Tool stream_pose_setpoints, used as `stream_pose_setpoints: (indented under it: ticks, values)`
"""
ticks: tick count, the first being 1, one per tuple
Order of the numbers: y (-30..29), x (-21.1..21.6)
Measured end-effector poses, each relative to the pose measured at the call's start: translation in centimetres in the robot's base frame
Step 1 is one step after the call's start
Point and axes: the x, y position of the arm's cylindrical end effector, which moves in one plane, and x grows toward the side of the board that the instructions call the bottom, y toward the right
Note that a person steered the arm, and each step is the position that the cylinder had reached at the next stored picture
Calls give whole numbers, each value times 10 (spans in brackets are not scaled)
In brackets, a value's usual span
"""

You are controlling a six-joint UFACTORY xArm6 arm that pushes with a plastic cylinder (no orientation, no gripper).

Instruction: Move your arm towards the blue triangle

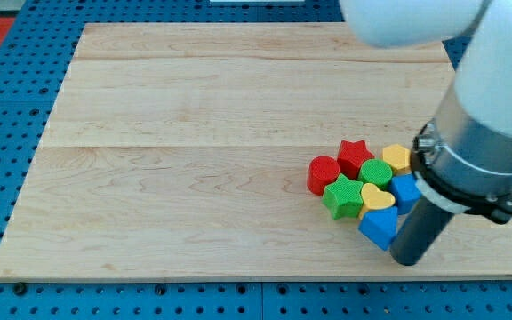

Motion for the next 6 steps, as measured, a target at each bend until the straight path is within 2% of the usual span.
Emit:
stream_pose_setpoints:
  ticks: [2,4,6]
  values:
    - [11,-47]
    - [49,-30]
    - [11,20]
